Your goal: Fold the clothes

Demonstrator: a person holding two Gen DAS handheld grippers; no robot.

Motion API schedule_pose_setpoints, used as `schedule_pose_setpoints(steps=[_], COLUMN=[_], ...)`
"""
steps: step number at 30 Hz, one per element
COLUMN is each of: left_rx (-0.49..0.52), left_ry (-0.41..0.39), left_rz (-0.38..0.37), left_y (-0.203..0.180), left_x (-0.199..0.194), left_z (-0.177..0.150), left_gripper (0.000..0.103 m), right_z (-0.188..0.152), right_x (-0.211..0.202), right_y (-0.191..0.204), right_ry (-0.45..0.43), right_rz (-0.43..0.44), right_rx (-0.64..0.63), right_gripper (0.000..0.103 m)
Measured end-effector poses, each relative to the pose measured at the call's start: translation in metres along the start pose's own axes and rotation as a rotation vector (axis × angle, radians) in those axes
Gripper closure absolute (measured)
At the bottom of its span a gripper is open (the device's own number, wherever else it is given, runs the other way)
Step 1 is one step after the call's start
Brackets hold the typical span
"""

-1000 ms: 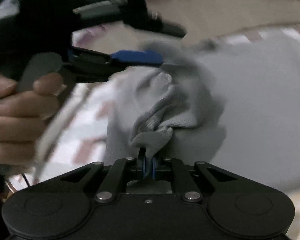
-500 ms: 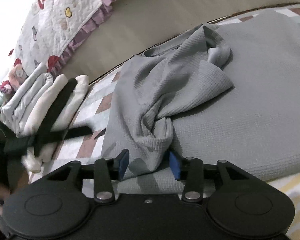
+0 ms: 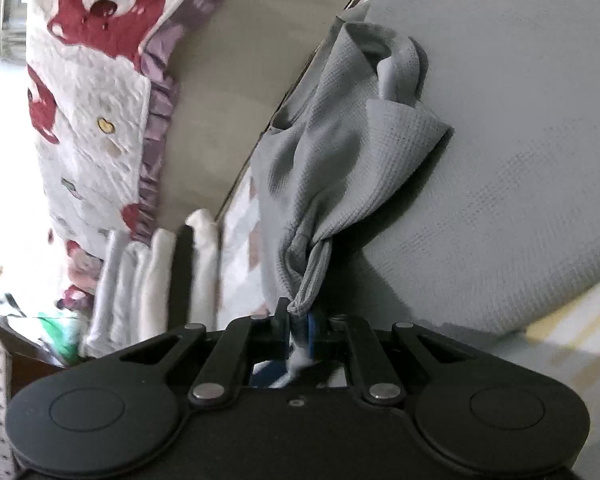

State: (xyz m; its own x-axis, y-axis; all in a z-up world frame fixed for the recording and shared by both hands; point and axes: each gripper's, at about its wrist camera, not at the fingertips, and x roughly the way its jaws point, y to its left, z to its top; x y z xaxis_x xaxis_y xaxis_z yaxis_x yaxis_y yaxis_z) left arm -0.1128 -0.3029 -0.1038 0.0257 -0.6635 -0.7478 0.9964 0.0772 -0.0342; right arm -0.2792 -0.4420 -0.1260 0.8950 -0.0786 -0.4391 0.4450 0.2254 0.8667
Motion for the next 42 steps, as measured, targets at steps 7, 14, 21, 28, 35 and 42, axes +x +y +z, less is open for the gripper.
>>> schedule_pose_setpoints(steps=[7,14,21,28,35,42], left_rx=[0.032,0.027,0.009,-0.038,-0.129,-0.206], left_ry=[0.031,0.049,0.045,0.040,0.045,0.079], left_rz=[-0.008,-0.012,-0.029,-0.054,-0.089,-0.102], left_y=[0.003,0.007,0.010,0.021,0.036,0.046], left_x=[-0.005,0.001,0.002,-0.002,-0.006,-0.004], left_z=[-0.005,-0.010,-0.012,-0.010,-0.007,-0.007], left_gripper=[0.098,0.098,0.098,0.099,0.099,0.099], right_z=[-0.021,-0.012,0.034,0.064,0.058,0.035], right_x=[0.010,0.011,-0.009,0.005,0.004,-0.028], right_y=[0.026,0.022,0.018,0.038,0.040,0.021], right_ry=[0.074,0.068,-0.117,-0.109,-0.029,0.003], right_rz=[-0.223,-0.251,-0.361,-0.482,-0.498,-0.586], right_rx=[-0.373,-0.347,-0.304,-0.676,-0.765,-0.757], right_gripper=[0.093,0.074,0.050,0.053,0.100,0.101])
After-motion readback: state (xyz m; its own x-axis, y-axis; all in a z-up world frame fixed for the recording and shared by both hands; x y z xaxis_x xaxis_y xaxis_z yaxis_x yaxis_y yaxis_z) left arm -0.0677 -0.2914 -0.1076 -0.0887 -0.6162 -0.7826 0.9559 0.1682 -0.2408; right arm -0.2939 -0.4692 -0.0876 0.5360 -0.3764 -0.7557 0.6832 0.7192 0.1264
